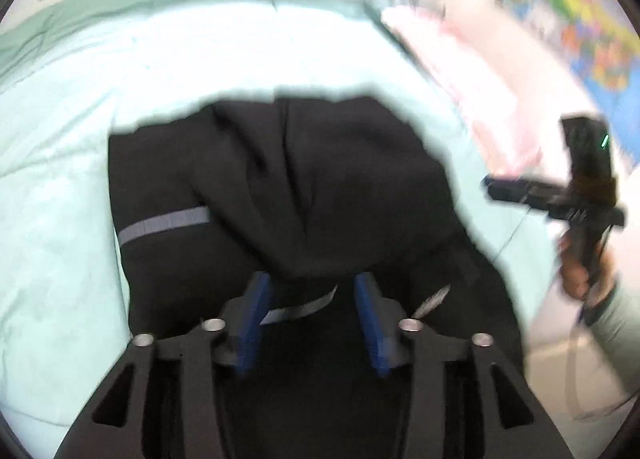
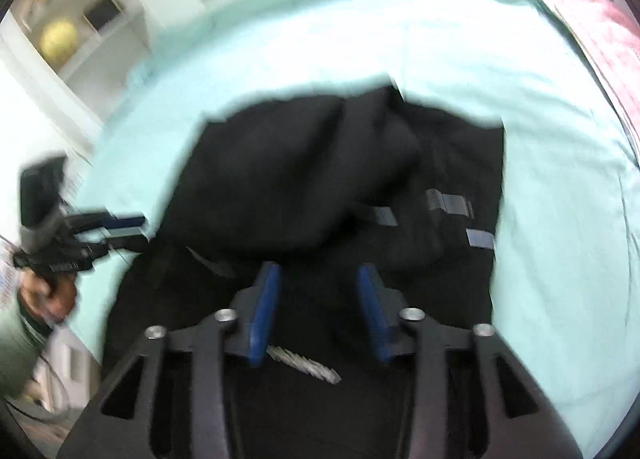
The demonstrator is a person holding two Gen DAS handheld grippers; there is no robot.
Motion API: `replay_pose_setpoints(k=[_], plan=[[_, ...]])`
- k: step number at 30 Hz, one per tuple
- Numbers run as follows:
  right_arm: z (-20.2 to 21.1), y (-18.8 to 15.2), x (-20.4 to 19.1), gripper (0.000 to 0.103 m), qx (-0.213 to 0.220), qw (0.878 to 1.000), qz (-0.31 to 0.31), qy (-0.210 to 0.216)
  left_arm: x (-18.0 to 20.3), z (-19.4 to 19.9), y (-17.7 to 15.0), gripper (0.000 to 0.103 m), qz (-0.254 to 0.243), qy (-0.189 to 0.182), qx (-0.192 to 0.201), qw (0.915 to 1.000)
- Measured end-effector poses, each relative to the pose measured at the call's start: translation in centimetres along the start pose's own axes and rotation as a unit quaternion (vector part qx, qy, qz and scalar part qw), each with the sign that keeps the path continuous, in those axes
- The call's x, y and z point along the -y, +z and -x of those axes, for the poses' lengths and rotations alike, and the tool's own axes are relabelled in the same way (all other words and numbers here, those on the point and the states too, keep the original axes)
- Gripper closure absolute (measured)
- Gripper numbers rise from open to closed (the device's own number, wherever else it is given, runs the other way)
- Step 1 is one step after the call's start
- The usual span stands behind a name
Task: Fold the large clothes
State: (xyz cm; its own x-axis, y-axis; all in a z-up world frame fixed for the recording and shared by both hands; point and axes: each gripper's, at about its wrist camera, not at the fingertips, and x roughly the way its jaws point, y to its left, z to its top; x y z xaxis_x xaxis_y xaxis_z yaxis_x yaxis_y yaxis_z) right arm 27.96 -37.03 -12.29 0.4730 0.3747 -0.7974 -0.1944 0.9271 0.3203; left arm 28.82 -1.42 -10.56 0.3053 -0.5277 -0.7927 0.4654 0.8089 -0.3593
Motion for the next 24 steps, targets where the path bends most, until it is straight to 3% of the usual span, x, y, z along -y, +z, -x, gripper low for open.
replay_pose_setpoints(k=[3,5,6,9,11,15,20,24], plan=[[-0.5,4.1,-1.6,0.055,0.026,1.000,0.001,0.011,-0.1,0.4,3.1,0.039,0.034,-0.048,0.038,0.9976],[-2.2,5.9,-2.6,0.055,0.023,0.999,-0.013,0.017,-0.8,-1.3,4.7,0.039,0.071,-0.092,0.035,0.9926],[-3.2,6.5,-3.0,0.055,0.020,1.000,-0.015,0.018,-0.8,-2.2,4.9,0.039,0.082,-0.095,0.031,0.9916],[-7.1,7.2,-3.4,0.055,-0.015,1.000,-0.013,0.000,-2.1,-6.4,4.9,0.039,0.112,-0.076,-0.007,0.9909],[-9.8,7.0,-3.1,0.050,-0.048,0.999,-0.016,-0.012,-3.0,-9.5,3.7,0.040,0.124,-0.056,-0.041,0.9898],[-15.8,3.8,-1.2,0.043,-0.120,0.991,-0.016,-0.058,-4.2,-14.4,0.9,0.043,0.127,-0.017,-0.080,0.9885],[-16.7,2.6,-1.4,0.041,-0.085,0.993,-0.004,-0.084,-2.8,-14.1,0.9,0.043,0.099,0.013,-0.072,0.9924],[-14.1,3.0,-1.9,0.040,-0.073,0.996,-0.011,-0.056,-1.8,-10.3,0.9,0.043,0.089,-0.008,-0.048,0.9948]])
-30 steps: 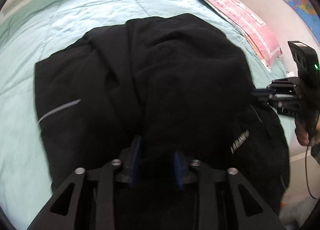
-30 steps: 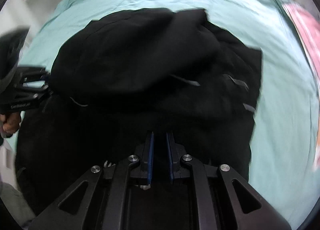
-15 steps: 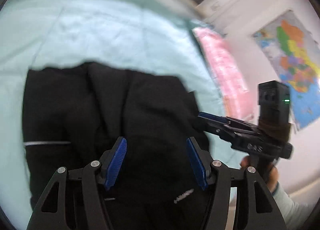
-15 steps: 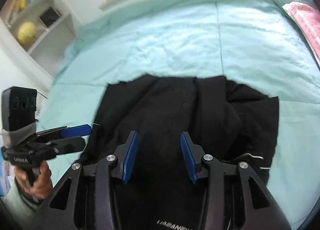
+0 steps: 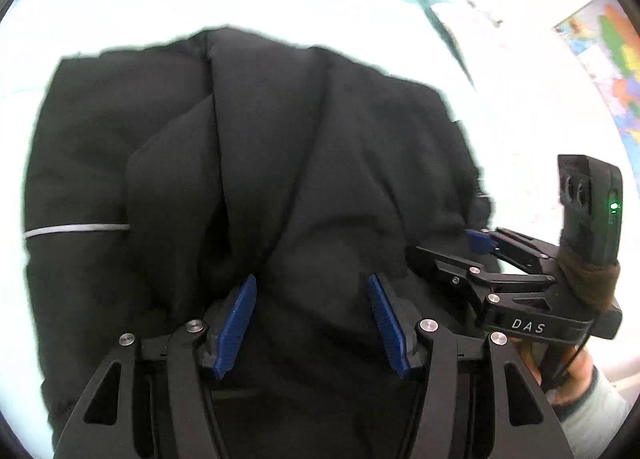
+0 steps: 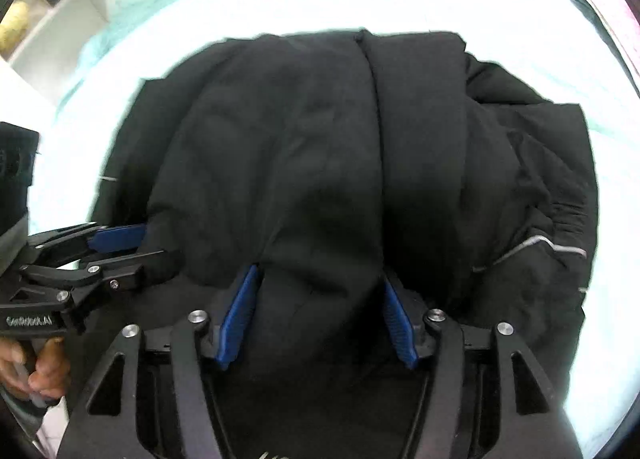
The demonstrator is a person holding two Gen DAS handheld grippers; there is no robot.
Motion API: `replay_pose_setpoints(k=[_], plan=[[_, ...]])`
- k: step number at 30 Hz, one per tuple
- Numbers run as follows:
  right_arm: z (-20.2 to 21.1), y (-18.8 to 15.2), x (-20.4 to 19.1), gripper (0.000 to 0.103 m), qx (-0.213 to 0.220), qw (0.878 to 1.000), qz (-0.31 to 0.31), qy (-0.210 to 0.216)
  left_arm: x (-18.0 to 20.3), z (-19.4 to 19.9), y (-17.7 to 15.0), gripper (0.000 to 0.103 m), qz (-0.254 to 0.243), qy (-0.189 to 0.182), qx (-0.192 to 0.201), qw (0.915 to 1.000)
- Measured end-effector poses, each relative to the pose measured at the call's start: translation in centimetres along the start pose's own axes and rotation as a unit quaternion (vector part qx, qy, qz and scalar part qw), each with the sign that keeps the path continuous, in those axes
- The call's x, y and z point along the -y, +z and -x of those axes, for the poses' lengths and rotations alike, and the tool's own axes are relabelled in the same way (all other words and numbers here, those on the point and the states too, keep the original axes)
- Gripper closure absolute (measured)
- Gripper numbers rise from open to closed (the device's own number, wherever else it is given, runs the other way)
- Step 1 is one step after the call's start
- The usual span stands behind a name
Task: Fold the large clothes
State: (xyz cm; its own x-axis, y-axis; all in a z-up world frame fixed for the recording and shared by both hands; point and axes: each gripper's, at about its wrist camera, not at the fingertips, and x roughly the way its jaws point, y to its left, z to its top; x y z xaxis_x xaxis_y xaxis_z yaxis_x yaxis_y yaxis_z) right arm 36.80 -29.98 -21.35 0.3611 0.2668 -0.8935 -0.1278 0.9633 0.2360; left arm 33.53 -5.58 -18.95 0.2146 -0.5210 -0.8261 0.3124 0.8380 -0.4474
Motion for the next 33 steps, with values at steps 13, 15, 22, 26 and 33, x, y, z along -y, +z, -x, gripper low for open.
replay_pose_setpoints(k=[13,15,22,26,33], plan=[[-0.8,-5.0,-1.2,0.040,-0.037,0.999,0.004,0.002,-1.5,-3.6,-2.4,0.043,0.014,0.045,-0.051,0.9976],[-1.5,-5.2,-0.7,0.041,-0.034,0.999,-0.006,0.004,-0.9,-4.3,-2.0,0.043,-0.002,0.068,-0.054,0.9962],[0.9,-5.8,-1.1,0.040,-0.025,0.999,-0.019,0.019,-1.3,1.1,-4.0,0.043,0.026,0.018,-0.019,0.9993],[5.5,-8.3,0.2,0.040,-0.005,1.000,-0.002,0.007,-2.4,7.2,-7.8,0.043,0.009,0.045,-0.001,0.9989],[10.4,-14.7,6.9,0.040,-0.027,0.995,-0.067,-0.062,-11.9,14.5,-17.6,0.043,0.136,0.088,-0.013,0.9867]])
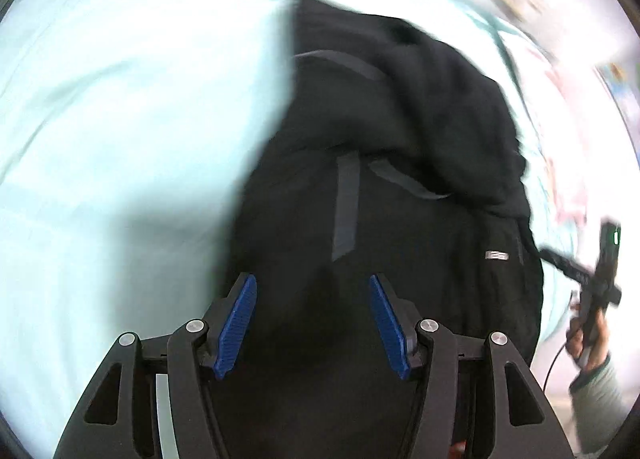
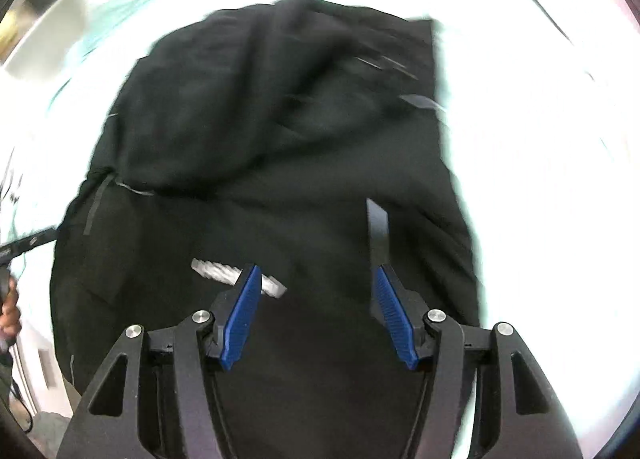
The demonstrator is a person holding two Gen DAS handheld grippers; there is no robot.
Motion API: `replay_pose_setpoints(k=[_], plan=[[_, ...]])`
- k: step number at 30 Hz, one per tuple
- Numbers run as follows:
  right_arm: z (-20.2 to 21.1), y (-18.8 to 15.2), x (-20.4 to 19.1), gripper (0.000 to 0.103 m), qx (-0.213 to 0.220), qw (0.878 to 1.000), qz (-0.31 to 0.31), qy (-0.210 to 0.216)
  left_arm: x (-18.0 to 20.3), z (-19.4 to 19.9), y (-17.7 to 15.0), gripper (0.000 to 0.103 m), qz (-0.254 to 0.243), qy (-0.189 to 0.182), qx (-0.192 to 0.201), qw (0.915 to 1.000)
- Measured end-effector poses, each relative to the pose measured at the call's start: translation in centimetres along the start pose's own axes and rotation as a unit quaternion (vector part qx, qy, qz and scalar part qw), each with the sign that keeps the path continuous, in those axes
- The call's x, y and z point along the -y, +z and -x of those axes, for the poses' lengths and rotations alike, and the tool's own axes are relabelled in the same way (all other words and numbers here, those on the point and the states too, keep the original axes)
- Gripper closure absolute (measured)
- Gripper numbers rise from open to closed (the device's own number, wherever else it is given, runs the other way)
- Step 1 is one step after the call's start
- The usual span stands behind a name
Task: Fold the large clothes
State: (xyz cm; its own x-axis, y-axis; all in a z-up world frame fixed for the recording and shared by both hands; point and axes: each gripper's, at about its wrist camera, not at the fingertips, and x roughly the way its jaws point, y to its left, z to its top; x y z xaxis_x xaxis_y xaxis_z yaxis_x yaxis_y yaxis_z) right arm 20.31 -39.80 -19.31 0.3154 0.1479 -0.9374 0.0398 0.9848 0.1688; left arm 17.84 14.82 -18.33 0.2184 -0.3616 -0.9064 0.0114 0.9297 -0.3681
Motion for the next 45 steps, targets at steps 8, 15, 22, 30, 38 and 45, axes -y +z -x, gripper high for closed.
replay_pose_setpoints(k=[8,15,22,30,38,45], plan=[[0.1,-6.6,6.7,0.040,-0.032,0.993,-0.113,-0.002,-7.9,0.3,-5.1,0.043,0.125,-0.097,-0.055,0.9859],[0.0,-10.2,6.4,0.040,-0.050,0.990,-0.134,-0.005,-6.9,-2.1,-7.1,0.043,0.128,-0.109,-0.102,0.9805],[0.9,-14.1,8.4,0.040,-0.066,0.983,-0.169,-0.010,-4.6,-3.0,-6.9,0.042,0.075,-0.086,-0.120,0.9862],[-0.3,-17.3,9.4,0.040,-0.073,0.974,-0.211,0.046,-2.3,-3.6,-6.9,0.035,0.042,-0.082,-0.129,0.9873],[3.5,-15.9,4.4,0.058,-0.023,0.978,-0.136,0.157,1.4,0.0,-5.8,0.035,0.068,-0.272,-0.078,0.9567],[0.3,-17.9,3.4,0.058,-0.077,0.980,-0.121,0.138,0.3,-4.0,-9.6,0.035,0.083,-0.214,-0.149,0.9619]])
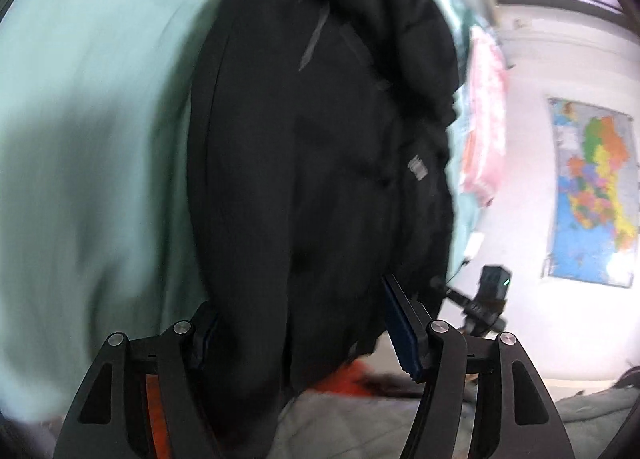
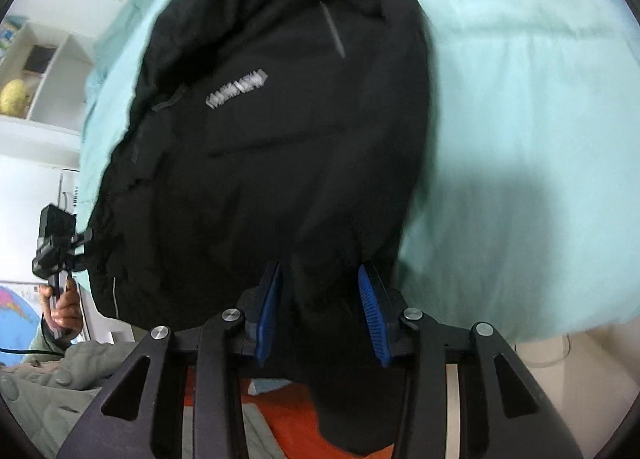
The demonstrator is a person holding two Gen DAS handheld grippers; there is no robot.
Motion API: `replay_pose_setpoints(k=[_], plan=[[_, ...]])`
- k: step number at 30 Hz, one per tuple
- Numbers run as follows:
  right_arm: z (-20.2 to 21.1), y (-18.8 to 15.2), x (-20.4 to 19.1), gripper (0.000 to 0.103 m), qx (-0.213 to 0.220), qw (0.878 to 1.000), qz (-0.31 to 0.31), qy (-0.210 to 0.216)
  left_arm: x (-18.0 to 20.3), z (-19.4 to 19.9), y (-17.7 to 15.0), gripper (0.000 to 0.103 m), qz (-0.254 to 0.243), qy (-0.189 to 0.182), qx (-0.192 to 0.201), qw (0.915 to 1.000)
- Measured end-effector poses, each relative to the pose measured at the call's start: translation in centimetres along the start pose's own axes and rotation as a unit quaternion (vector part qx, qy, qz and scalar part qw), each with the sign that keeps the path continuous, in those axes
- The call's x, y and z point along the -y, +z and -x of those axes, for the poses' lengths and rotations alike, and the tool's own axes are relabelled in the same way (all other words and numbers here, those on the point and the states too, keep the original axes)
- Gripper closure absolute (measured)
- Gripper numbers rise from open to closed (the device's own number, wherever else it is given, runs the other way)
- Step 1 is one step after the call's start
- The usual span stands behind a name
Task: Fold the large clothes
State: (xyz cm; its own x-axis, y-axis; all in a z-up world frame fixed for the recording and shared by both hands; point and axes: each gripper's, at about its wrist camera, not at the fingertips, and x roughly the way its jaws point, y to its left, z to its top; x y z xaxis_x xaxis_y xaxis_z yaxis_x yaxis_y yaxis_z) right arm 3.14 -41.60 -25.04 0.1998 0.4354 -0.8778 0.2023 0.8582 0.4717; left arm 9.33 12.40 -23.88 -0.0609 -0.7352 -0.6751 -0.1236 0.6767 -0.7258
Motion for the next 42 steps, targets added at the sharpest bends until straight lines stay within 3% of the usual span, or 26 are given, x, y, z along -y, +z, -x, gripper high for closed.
replay_pose_setpoints(k=[6,7,8,9,12,17,20,22,28,34,39,42], plan=[[-2.2,-4.7,3.5,0.056,-0.072,0.996,-0.057,0.015,-1.1,-2.3,-2.7,0.038,0.007,0.034,-0.053,0.9980],[-2.6,-4.9,3.6,0.056,-0.077,0.995,-0.062,0.023,-0.9,-2.2,-2.7,0.045,0.006,0.032,-0.046,0.9984],[-2.5,-5.0,3.5,0.057,-0.068,0.995,-0.065,0.029,-0.3,-2.1,-2.4,0.072,-0.001,0.022,-0.038,0.9990],[-2.4,-4.8,3.3,0.060,-0.058,0.995,-0.068,0.036,0.2,-1.9,-2.1,0.090,-0.009,0.022,-0.033,0.9992],[0.3,-3.3,2.9,0.083,-0.004,0.995,-0.072,0.062,2.3,-0.5,-1.0,0.090,-0.041,0.013,-0.014,0.9990],[5.6,0.2,0.8,0.084,0.061,0.995,-0.038,0.071,5.6,3.2,2.1,0.090,-0.058,-0.079,0.025,0.9949],[7.5,2.7,-0.2,0.084,0.086,0.991,-0.037,0.096,6.9,6.2,4.3,0.090,-0.052,-0.146,0.068,0.9855],[8.7,4.2,-0.8,0.084,0.104,0.987,-0.040,0.112,8.1,7.7,5.6,0.090,-0.053,-0.167,0.096,0.9798],[14.6,10.8,-2.6,0.084,0.173,0.973,-0.018,0.151,12.3,11.6,10.9,0.089,-0.099,-0.162,0.151,0.9701],[17.7,20.6,-6.6,0.084,0.218,0.966,0.018,0.135,15.6,14.4,17.1,0.089,-0.122,-0.161,0.213,0.9561],[16.8,28.1,-6.9,0.079,0.216,0.969,-0.004,0.116,15.7,13.2,24.0,0.085,-0.094,-0.117,0.231,0.9612],[13.3,32.6,-6.8,0.079,0.203,0.977,-0.015,0.072,15.2,10.8,28.7,0.084,-0.083,-0.079,0.225,0.9675]])
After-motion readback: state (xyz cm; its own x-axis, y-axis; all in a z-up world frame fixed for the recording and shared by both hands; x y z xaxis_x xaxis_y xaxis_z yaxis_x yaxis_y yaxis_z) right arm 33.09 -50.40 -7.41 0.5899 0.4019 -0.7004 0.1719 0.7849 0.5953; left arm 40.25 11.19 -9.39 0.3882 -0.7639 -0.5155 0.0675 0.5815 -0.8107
